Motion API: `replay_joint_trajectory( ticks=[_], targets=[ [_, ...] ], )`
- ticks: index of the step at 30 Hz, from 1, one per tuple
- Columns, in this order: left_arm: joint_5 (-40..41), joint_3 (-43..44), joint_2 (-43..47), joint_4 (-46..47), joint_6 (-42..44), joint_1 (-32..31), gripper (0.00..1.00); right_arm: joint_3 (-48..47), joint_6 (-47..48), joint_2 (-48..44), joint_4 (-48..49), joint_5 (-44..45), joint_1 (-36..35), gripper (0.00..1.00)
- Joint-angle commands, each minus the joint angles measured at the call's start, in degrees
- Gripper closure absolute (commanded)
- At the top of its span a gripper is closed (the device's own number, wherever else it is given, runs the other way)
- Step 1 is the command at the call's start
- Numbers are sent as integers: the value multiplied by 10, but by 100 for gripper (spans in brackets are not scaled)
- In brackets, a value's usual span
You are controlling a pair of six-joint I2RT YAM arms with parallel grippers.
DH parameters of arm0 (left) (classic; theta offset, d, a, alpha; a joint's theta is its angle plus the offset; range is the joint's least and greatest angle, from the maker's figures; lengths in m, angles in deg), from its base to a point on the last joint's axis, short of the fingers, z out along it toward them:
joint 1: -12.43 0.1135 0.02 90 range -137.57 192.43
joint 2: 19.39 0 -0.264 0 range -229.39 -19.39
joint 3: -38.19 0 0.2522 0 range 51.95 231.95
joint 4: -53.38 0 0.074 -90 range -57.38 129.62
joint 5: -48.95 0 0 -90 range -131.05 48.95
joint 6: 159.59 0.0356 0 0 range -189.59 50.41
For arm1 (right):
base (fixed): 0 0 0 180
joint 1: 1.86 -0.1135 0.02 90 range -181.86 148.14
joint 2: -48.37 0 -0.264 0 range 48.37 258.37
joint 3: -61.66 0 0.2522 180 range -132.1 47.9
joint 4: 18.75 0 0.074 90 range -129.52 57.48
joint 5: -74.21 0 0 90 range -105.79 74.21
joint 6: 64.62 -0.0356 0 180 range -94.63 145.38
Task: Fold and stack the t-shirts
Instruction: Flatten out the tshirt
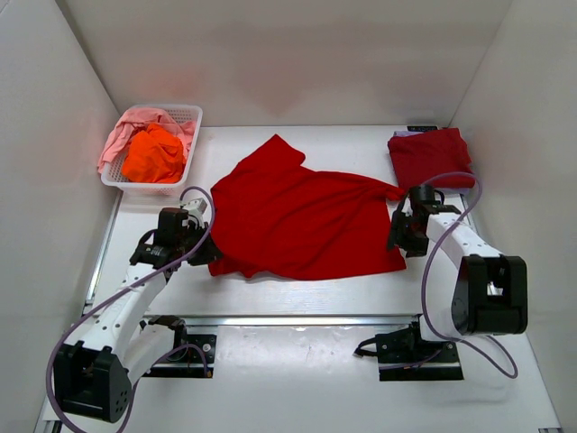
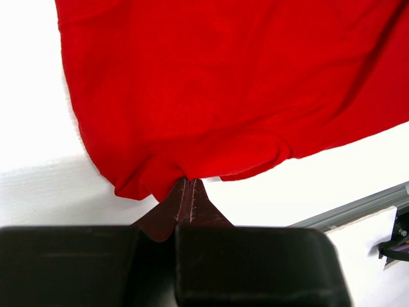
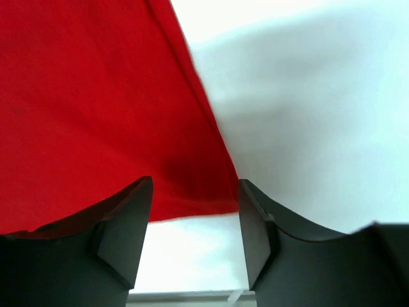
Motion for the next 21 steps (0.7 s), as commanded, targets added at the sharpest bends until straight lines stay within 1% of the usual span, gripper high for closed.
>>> replay_joint_trajectory(
  ticks=[1, 2, 4, 6, 7, 9, 10, 12, 13, 14, 17, 19, 20, 21],
  targets=[
    [-10, -7, 18, 14, -2, -2, 100, 32, -20, -34, 22, -7, 18, 35],
    [-11, -6, 17, 14, 0, -6, 100, 42, -18, -34, 26, -9, 16, 33],
    [-12, -5, 20, 13, 0, -6, 100, 46, -18, -30, 33, -12, 20, 31],
    [-13, -6, 21, 12, 0, -4, 100, 55, -24, -21, 35, -15, 26, 36],
    [-13, -5, 22, 14, 0, -4, 100, 56, -26, -21, 34, -16, 23, 36],
    [-12, -6, 26, 11, -1, -3, 100, 60, -35, -21, 34, -10, 19, 44],
    [-12, -9, 28, 11, -2, -3, 100, 64, -41, -29, 32, -12, 19, 49],
    [-13, -7, 28, 14, 0, -3, 100, 68, -45, -36, 37, -24, 17, 67],
    [-11, -6, 29, 15, -3, -3, 100, 70, -47, -41, 32, -25, 17, 95],
    [-12, -8, 28, 14, -3, -4, 100, 72, -52, -45, 32, -23, 18, 100],
    [-13, -5, 28, 16, -1, 2, 100, 61, -49, -59, 20, -25, 12, 100],
    [-29, 9, 16, 16, -4, 5, 100, 25, -48, -72, 0, -22, 7, 100],
    [-29, 29, 14, 12, -6, 10, 100, 13, -40, -75, -5, -26, 5, 100],
    [-28, 67, -1, 8, -4, 12, 100, -18, -33, -79, -14, -30, 4, 100]
  ],
)
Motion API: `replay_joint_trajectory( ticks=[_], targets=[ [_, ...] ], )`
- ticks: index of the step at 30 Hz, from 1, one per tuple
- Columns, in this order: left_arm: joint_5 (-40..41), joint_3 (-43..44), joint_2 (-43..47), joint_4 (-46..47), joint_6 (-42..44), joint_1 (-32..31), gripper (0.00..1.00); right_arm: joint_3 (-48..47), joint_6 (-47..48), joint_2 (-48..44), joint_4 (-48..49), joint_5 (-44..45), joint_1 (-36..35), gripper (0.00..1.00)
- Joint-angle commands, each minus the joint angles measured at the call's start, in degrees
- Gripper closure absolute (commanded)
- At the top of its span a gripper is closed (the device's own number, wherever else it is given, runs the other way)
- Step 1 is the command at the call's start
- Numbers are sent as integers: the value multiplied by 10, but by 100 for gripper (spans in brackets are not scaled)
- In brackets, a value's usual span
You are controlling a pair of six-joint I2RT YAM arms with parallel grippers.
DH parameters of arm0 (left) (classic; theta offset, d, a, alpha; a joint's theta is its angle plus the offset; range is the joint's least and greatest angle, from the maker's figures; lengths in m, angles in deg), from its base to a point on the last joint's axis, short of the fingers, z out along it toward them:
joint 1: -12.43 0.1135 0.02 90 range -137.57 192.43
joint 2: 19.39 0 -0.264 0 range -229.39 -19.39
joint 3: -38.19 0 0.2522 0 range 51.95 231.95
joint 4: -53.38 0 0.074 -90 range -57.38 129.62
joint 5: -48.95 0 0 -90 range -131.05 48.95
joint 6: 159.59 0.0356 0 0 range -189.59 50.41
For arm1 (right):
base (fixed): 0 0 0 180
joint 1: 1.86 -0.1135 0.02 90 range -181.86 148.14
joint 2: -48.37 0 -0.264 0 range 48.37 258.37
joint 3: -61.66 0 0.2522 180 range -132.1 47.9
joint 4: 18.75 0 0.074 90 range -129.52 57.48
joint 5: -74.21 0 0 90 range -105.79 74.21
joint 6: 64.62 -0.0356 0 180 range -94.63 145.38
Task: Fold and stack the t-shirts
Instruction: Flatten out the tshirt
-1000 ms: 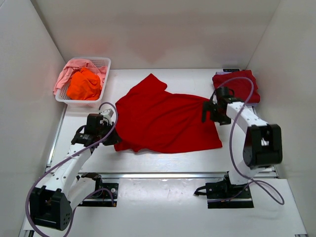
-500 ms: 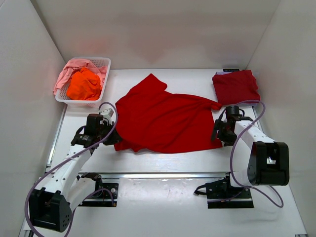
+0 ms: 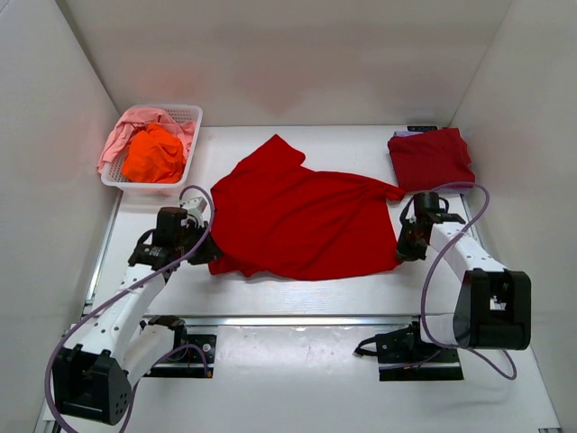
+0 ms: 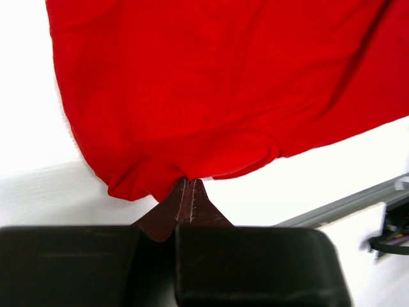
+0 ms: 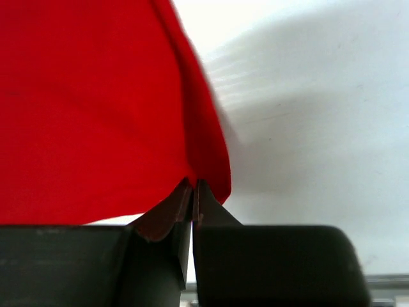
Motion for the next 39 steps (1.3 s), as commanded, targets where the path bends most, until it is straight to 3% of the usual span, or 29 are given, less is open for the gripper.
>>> replay_joint_trajectory(
  ticks=[1, 8, 11, 16, 19, 22, 26, 29, 34, 35, 39],
  targets=[
    [-18, 89, -29, 8, 5, 14, 100, -107, 12, -28, -23, -14, -9, 100],
    [-15, 465, -158, 9, -22, 52, 100, -361, 54, -68, -23, -38, -21, 100],
    [-25, 623, -183, 26, -49, 58, 100, -406, 37, -105, 8, -64, -14, 100],
    [15, 779, -186, -17, -35, 57, 100, -415, 22, -200, 64, -109, 44, 100],
    [57, 805, -161, -31, -15, 29, 100, -438, 29, -237, 58, -137, 82, 100],
    [50, 803, -143, -26, -14, 18, 100, -479, 46, -235, 39, -135, 55, 100],
    [37, 813, -150, -23, -18, 9, 100, -543, 60, -192, 11, -167, 34, 100],
    [13, 775, -168, -13, -20, 23, 100, -537, 45, -152, 11, -205, 50, 100],
    [-45, 686, -234, -23, -19, 62, 100, -551, 23, -30, -61, -246, 70, 100],
    [-41, 681, -287, -51, 4, 65, 100, -555, 25, 30, -81, -227, 57, 100],
    [-58, 742, -393, -54, 11, 75, 100, -578, 19, 100, -27, -240, 55, 100]
  ],
)
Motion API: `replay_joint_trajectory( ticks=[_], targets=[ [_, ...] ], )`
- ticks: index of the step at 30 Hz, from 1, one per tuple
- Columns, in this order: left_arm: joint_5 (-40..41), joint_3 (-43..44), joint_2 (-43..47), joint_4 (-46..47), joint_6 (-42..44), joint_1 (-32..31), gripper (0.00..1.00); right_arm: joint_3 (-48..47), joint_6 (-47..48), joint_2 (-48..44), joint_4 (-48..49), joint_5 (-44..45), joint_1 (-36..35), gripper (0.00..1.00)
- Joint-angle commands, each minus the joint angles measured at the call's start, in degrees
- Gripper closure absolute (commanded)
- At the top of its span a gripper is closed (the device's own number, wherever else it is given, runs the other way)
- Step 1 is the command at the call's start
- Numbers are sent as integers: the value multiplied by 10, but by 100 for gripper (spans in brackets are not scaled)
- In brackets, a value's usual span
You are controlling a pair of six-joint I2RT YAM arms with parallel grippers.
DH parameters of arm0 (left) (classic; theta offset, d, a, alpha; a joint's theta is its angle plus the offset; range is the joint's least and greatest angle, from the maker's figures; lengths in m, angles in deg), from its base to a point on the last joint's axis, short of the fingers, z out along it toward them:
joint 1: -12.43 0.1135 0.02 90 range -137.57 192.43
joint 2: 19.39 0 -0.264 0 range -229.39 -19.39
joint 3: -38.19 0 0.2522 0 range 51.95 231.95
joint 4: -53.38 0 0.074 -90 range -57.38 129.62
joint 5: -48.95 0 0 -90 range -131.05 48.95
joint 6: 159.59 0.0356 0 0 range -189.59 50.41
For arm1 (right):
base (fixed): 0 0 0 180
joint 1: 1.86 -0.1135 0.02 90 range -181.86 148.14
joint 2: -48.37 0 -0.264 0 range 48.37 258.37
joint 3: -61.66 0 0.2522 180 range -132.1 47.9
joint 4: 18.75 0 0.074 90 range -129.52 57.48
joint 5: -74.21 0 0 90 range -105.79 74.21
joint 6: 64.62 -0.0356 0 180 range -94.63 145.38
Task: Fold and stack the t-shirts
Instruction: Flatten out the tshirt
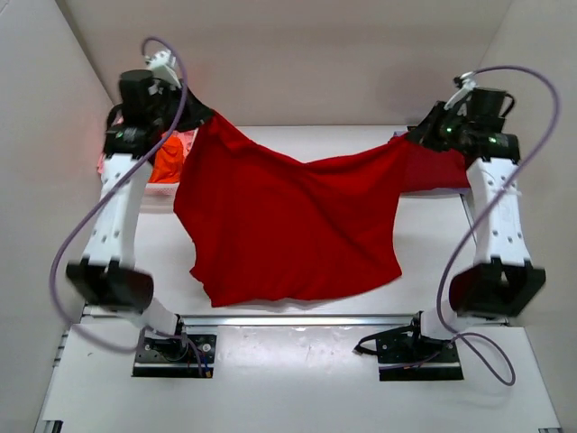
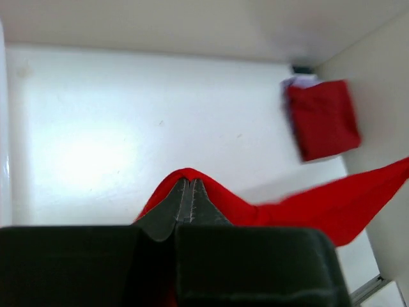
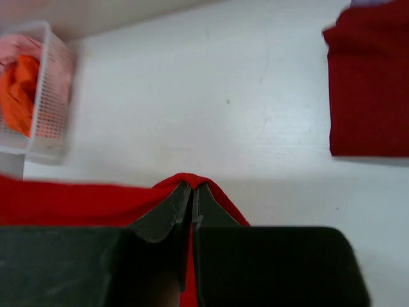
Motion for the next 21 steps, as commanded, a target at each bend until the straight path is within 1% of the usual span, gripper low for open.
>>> replay_joint_trajectory(
  ticks=[1, 2, 3, 4, 5, 6, 7, 8, 9, 11, 14, 16, 17, 18, 19, 20, 21],
  targets=[
    [-20, 61, -72, -25, 16, 16, 100, -54, -6, 40, 18, -19, -8, 100],
    [-24, 106, -82, -30, 14, 20, 100, -70, 0, 51, 25, -19, -17, 100],
    [-25, 163, -109, -40, 13, 18, 100, -105, 5, 71, 26, -15, -20, 100],
    [-29, 194, -133, -51, 12, 24, 100, -146, 6, 90, 22, -15, -23, 100],
    [-30, 256, -145, -59, 8, 29, 100, -164, 7, 97, 19, -21, -23, 100],
    [-35, 282, -152, -47, -1, 38, 100, -217, 9, 109, 7, -17, -27, 100],
    [-55, 273, -131, -32, -20, 46, 100, -261, 12, 124, -3, -13, -26, 100],
    [-64, 250, -123, 1, -25, 64, 100, -280, 15, 125, -8, -12, -28, 100],
    [-81, 250, -109, 11, -39, 74, 100, -311, 9, 129, -13, -15, -19, 100],
    [-91, 239, -90, 26, -39, 78, 100, -313, 7, 124, -3, -37, -1, 100],
    [-90, 200, -39, 28, -32, 79, 100, -259, 3, 93, 19, -63, 25, 100],
    [-74, 123, -6, 24, -7, 67, 100, -184, 16, 60, 27, -64, 31, 100],
    [-72, 103, 17, 20, 7, 58, 100, -138, 19, 51, 32, -58, 30, 100],
    [-62, 46, 31, 18, 14, 54, 100, -112, 23, 38, 36, -56, 31, 100],
    [-47, -25, 62, 28, 22, 32, 100, -42, 28, 12, 46, -56, 28, 100],
    [-39, -63, 101, 33, 19, 22, 100, 29, 29, -14, 68, -55, 30, 100],
    [-35, -149, 121, 53, 15, 16, 100, 70, 28, -27, 78, -55, 30, 100]
  ],
)
